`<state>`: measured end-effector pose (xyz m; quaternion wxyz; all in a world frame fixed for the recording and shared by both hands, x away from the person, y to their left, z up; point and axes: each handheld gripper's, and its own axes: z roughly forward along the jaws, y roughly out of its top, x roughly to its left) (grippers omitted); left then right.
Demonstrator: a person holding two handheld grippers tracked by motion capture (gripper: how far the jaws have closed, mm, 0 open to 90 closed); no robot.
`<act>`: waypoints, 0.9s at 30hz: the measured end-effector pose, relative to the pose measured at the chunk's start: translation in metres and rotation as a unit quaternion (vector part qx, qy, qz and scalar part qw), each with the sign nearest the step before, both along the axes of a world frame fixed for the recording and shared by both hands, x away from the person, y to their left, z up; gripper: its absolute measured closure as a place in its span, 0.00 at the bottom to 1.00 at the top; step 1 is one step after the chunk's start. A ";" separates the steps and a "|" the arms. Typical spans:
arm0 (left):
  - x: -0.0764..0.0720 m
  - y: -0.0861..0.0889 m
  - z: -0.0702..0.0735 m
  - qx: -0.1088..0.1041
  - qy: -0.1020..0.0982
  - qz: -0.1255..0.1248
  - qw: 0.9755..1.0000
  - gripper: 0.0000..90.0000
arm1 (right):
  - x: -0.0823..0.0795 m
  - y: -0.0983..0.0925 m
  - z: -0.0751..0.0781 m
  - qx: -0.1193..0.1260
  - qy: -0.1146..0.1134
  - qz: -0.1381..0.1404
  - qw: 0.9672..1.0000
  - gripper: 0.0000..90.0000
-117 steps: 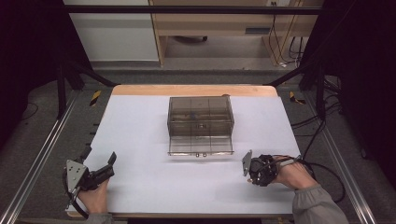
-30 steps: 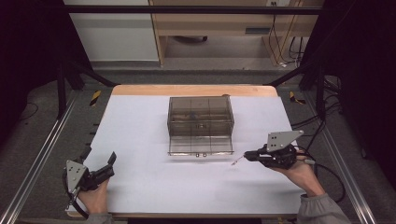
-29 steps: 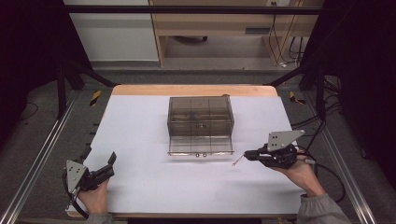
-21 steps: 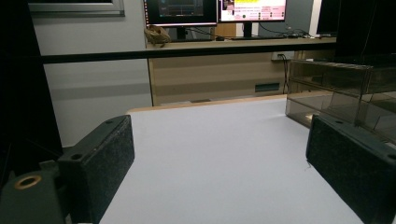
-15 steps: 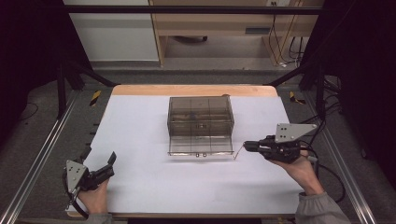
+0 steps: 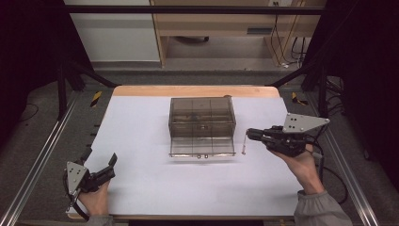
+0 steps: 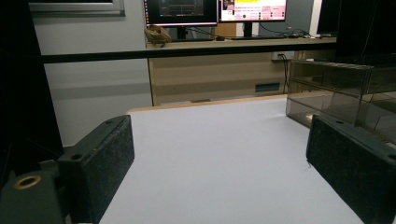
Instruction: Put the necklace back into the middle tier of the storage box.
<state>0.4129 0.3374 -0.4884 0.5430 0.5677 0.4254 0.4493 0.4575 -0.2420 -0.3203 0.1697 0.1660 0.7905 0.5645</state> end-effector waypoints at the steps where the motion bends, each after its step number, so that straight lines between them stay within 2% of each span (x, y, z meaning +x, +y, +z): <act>1: 0.000 0.000 0.000 0.000 0.000 0.000 1.000 0.08 | 0.000 0.000 0.001 0.001 -0.002 -0.005 1.000 0.96; 10: 0.000 0.000 0.000 0.000 0.000 0.000 1.000 0.08 | 0.004 0.008 0.012 0.018 -0.006 -0.026 0.999 0.96; 14: 0.000 0.000 0.000 0.000 0.000 0.000 1.000 0.08 | 0.005 0.014 0.015 0.016 -0.010 -0.033 0.999 0.96; 19: 0.000 0.000 0.000 -0.001 0.001 0.000 1.000 0.08 | 0.006 0.024 0.018 0.001 -0.020 -0.046 0.999 0.96; 22: 0.000 0.000 0.000 -0.001 0.000 0.000 1.000 0.08 | 0.009 0.028 0.019 0.010 -0.020 -0.046 0.999 0.96; 27: 0.000 0.000 0.000 -0.002 0.001 0.000 1.000 0.08 | 0.014 0.037 0.019 0.011 -0.019 -0.049 0.999 0.96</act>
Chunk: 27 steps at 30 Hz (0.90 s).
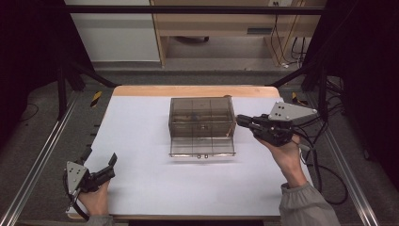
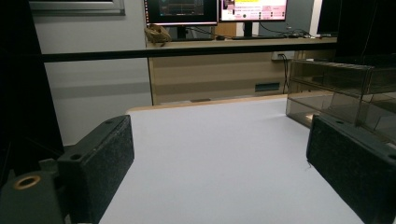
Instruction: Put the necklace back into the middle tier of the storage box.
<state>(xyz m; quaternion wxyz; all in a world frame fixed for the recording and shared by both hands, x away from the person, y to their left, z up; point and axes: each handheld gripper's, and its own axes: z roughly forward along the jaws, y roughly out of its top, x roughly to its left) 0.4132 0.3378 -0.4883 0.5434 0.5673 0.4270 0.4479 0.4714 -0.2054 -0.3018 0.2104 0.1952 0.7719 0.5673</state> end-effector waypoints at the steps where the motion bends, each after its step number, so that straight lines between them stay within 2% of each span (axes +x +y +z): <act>1: 0.000 0.000 0.000 0.000 0.000 0.000 1.000 0.08 | 0.001 0.002 0.000 0.001 0.000 0.001 1.000 0.96; 14: 0.000 0.000 0.000 -0.001 0.000 0.000 1.000 0.08 | 0.010 0.018 -0.010 0.008 0.004 -0.006 1.000 0.96; 27: 0.000 0.000 0.000 -0.002 0.000 0.000 1.000 0.08 | 0.023 0.041 -0.032 0.013 0.017 -0.004 1.000 0.96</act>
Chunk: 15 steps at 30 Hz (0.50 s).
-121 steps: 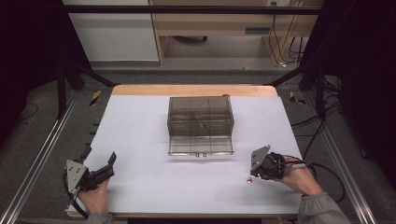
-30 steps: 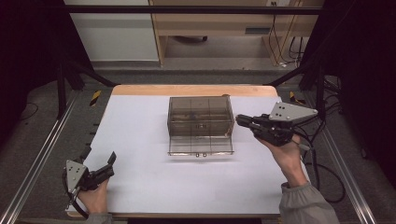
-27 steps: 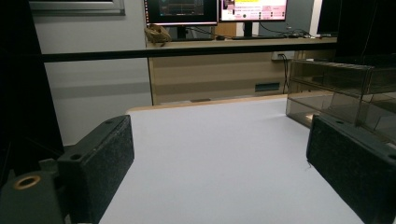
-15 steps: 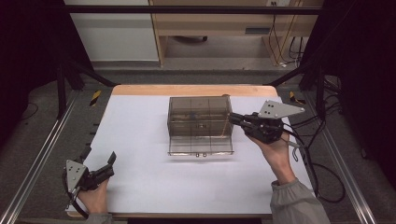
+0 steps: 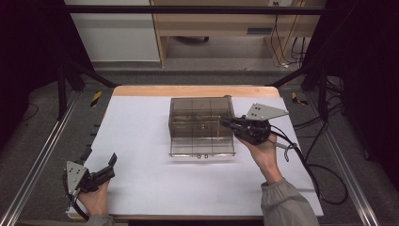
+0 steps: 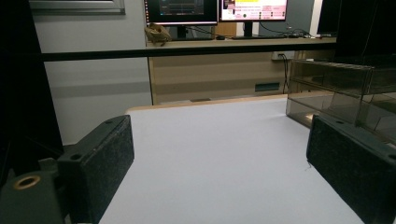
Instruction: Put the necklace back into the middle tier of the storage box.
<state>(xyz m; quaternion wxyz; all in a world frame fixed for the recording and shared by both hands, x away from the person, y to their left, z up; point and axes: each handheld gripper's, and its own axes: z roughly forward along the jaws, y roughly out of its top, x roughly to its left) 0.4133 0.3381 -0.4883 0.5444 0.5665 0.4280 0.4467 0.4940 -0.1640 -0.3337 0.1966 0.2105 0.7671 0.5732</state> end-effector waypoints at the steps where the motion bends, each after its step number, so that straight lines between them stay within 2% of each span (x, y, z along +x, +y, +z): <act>1: 0.000 0.000 0.000 0.000 0.000 0.000 1.000 0.08 | 0.001 0.002 -0.002 0.001 0.001 0.000 1.000 0.96; 15: 0.000 0.000 0.000 -0.001 0.000 0.000 1.000 0.08 | 0.015 0.019 -0.024 0.003 0.009 -0.001 1.000 0.96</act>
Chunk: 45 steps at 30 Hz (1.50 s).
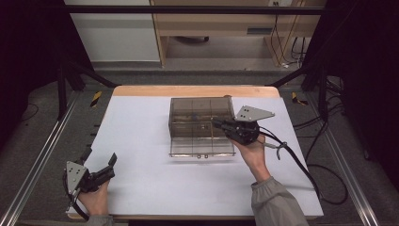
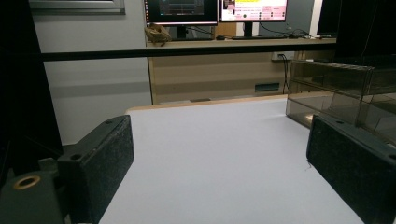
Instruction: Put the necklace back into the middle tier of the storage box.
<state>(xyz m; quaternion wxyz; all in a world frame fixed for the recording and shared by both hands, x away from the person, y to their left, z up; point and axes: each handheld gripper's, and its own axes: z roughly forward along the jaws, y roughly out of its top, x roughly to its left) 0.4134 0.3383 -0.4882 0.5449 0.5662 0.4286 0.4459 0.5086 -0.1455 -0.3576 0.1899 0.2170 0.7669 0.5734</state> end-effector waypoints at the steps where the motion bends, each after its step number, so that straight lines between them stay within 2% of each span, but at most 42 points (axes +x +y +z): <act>1: 0.000 0.000 0.000 0.000 0.000 0.000 1.000 0.08 | 0.000 0.001 -0.001 -0.001 0.000 0.000 1.000 0.96; 12: 0.000 0.000 0.000 0.000 0.000 0.000 1.000 0.08 | 0.006 0.008 -0.011 -0.006 0.001 -0.004 1.000 0.96; 23: 0.000 0.000 0.000 -0.001 0.000 0.000 1.000 0.08 | 0.011 0.018 -0.026 -0.015 0.014 -0.004 1.000 0.96; 45: 0.000 0.000 0.000 -0.001 0.000 0.000 1.000 0.08 | 0.012 0.032 -0.062 -0.051 0.042 -0.002 0.998 0.96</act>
